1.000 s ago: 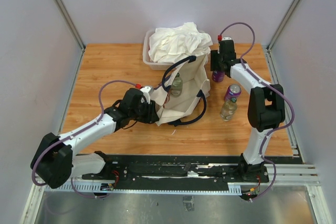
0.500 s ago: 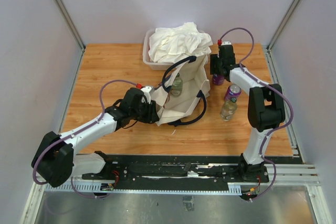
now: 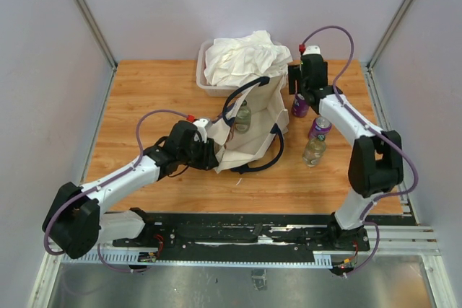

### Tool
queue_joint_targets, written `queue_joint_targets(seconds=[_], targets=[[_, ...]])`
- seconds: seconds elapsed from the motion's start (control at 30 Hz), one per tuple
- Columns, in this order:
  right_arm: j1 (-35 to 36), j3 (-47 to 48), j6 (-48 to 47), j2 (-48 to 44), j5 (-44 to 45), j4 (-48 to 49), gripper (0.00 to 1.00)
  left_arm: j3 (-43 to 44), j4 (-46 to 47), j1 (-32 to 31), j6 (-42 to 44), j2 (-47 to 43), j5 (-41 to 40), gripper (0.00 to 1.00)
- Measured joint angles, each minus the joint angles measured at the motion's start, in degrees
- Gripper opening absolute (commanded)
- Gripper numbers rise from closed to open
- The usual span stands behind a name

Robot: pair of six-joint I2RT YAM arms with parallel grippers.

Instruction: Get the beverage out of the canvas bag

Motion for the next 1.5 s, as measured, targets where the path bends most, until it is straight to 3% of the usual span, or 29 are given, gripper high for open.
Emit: queue_joint_targets(seconds=[0.2, 0.4, 0.67, 1.07, 1.5], targets=[[8.59, 2.16, -2.73, -13.07, 1.79, 0.28, 0.55, 0.00, -0.59, 0.00, -0.07, -1.20, -0.26, 0.44], [12.79, 0.66, -2.14, -24.61, -3.76, 1.62, 0.43, 0.00, -0.76, 0.00, -0.09, -1.60, -0.61, 0.44], [20.68, -6.88, -1.86, -26.51, -8.61, 1.88, 0.46, 0.00, -0.81, 0.00, -0.11, -1.79, -0.81, 0.44], [21.09, -10.05, 0.94, -15.74, -13.31, 3.58, 0.76, 0.00, -0.87, 0.00, -0.94, -2.58, -1.33, 0.44], [21.09, -9.94, 3.39, -6.12, -16.74, 8.92, 0.75, -0.02, -1.25, 0.00, -1.95, -3.54, -2.51, 0.44]])
